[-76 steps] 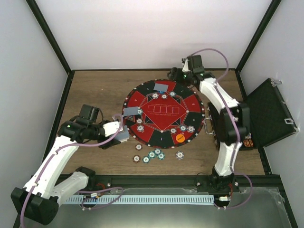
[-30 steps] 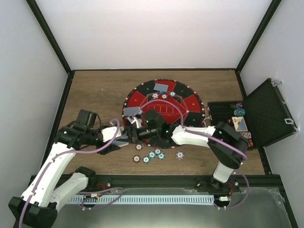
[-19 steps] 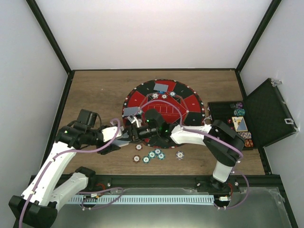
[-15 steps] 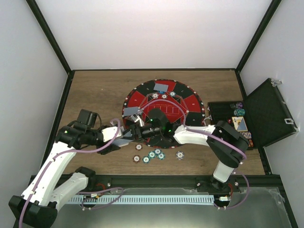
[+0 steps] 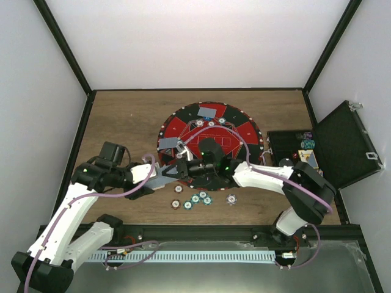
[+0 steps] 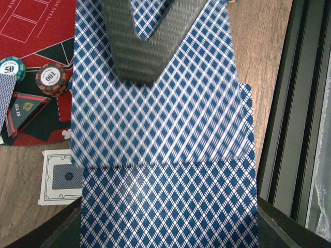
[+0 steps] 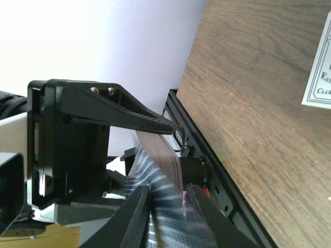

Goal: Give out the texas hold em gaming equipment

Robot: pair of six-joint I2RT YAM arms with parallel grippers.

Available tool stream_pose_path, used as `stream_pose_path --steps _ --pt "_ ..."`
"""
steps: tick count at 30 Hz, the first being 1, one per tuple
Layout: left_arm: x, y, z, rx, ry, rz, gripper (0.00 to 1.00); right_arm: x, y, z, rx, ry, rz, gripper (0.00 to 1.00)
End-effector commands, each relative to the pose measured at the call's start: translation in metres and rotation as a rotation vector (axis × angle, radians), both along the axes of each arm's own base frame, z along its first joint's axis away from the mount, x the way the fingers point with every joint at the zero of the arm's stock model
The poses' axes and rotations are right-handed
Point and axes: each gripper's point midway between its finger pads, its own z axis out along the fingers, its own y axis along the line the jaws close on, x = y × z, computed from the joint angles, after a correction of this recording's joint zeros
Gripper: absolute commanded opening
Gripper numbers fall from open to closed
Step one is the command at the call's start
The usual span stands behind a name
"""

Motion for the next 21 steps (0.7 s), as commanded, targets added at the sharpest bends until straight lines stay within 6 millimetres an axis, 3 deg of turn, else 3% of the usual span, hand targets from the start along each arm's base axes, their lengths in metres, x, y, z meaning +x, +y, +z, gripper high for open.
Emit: stream_pose_path --steps 1,4,10,15,18,21 --pt "0.001 -0.005 0.005 -0.028 -0.037 -0.027 0.08 0.005 -0.012 0.009 -0.016 -0.021 -0.056 0.13" --pt "0.003 -0.004 0.005 -0.024 -0.041 -0.022 0.08 0.007 -0.02 0.014 -0.019 -0.027 -0.08 0.02" --pt "0.005 -0.002 0.003 -0.006 -0.046 -0.013 0.08 0.018 -0.052 0.022 -0.032 -0.053 -0.148 0.01" --pt "0.006 -0.002 0.003 -0.004 -0.046 -0.011 0.08 0.046 -0.116 0.003 -0.109 -0.054 -0.284 0.01" --pt "0.006 -0.002 0.006 -0.007 -0.05 -0.012 0.09 0.066 -0.167 -0.021 -0.196 -0.029 -0.399 0.01" --pt "0.006 -0.002 0.006 -0.007 -0.049 -0.011 0.09 0.075 -0.206 -0.049 -0.279 0.001 -0.47 0.01"
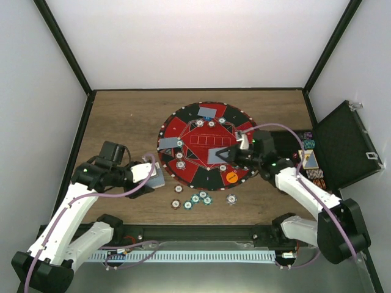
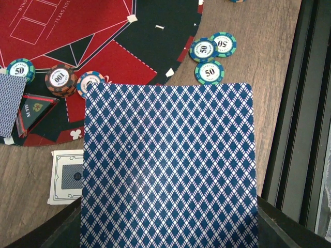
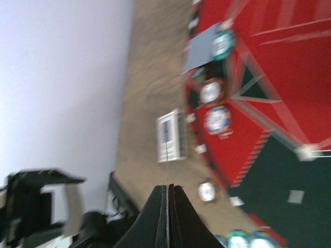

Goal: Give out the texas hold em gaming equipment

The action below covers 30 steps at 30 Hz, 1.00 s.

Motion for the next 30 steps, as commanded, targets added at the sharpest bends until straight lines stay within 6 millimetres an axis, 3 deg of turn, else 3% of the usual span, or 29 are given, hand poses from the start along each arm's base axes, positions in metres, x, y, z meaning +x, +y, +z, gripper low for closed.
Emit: stream_pose_path --steps 1,6,19,23,28,30 --pt "0.001 -0.003 0.005 -0.014 -0.022 -0.019 0.09 0.001 -0.053 -0.051 -0.147 0.086 -0.068 0.01" --pt "0.001 -0.003 0.003 -0.011 -0.02 -0.019 0.08 0.004 -0.078 -0.087 -0.232 0.139 -0.1 0.01" --pt "0.001 -0.003 0.002 -0.005 -0.012 -0.021 0.09 -0.014 -0.076 -0.139 -0.279 0.27 -0.006 0.04" --pt "0.002 -0.003 0.003 -0.007 -0.01 -0.02 0.09 -0.008 -0.083 -0.142 -0.339 0.268 -0.034 0.14" --pt "0.002 -0.003 0.005 -0.009 -0.012 -0.021 0.09 0.007 -0.1 -0.137 -0.468 0.239 -0.095 0.41" --pt "0.003 -0.004 0.006 -0.01 -0.013 -0.022 0.09 0.013 -0.108 -0.134 -0.519 0.228 -0.123 0.44"
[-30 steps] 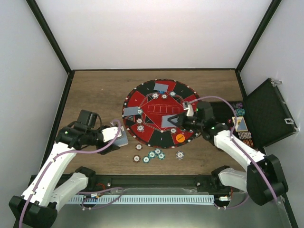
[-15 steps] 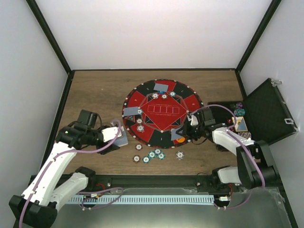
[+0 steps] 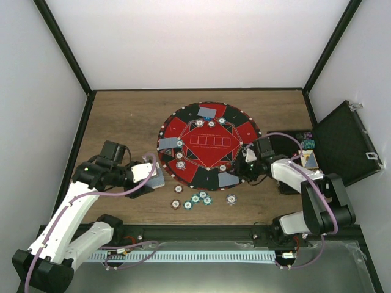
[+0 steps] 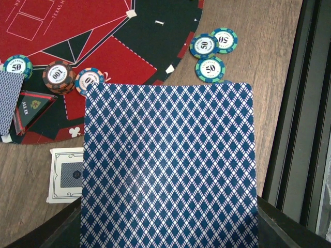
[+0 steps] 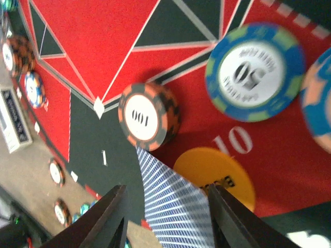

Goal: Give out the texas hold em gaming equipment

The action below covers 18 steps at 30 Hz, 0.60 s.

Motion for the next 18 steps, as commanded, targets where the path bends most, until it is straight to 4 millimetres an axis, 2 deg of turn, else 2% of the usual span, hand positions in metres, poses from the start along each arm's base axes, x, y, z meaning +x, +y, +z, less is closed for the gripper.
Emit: stream_pose_path --steps 1,5,8,10,13,15,18 --pt "0.001 -0.004 0.008 -0.021 -0.017 -0.019 0.09 0.023 -0.023 0.013 -0.153 -0.064 -0.051 0.44" --pt "0.001 -0.005 0.008 -0.021 -0.016 -0.021 0.09 0.037 -0.036 0.027 -0.24 -0.105 -0.098 0.58" --pt "0.001 -0.005 0.009 -0.022 -0.017 -0.022 0.09 0.049 -0.041 0.046 -0.272 -0.152 -0.131 0.59" --pt "0.002 -0.005 0.009 -0.024 -0.016 -0.024 0.09 0.055 -0.036 0.062 -0.259 -0.189 -0.133 0.6" --pt "0.002 -0.007 0.011 -0.035 -0.013 -0.024 0.09 0.054 -0.004 0.09 -0.167 -0.231 -0.081 0.62" --pt "0.003 -0.008 0.013 -0.041 -0.011 -0.023 0.09 0.047 0.031 0.113 -0.057 -0.263 -0.02 0.65" --pt "0.004 -0.009 0.014 -0.047 -0.012 -0.022 0.09 0.023 0.093 0.148 0.165 -0.284 0.104 0.7"
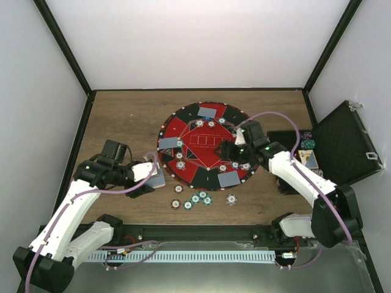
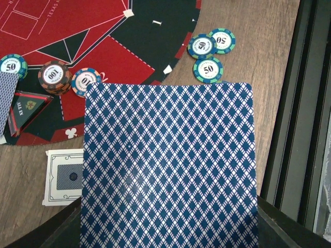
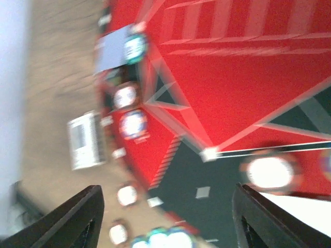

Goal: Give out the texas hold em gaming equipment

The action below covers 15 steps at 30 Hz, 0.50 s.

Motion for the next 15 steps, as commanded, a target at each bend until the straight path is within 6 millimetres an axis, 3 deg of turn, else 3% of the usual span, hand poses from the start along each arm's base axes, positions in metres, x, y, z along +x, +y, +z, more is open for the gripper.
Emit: stream_pose_path --steps 1,6,10,15 --pt "0.003 -0.008 0.015 -0.048 -0.027 -0.018 0.09 -0.033 0.09 0.066 0.312 -0.035 0.205 0.72" --pt "0.003 -0.008 0.016 -0.049 -0.03 -0.016 0.09 -0.081 0.164 0.091 0.494 0.006 0.414 0.8" --pt "0.003 -0.008 0.016 -0.049 -0.03 -0.016 0.09 -0.106 0.2 0.096 0.553 0.034 0.512 0.81" --pt "0.003 -0.009 0.015 -0.053 -0.029 -0.017 0.09 -0.121 0.235 0.085 0.566 0.075 0.579 0.81"
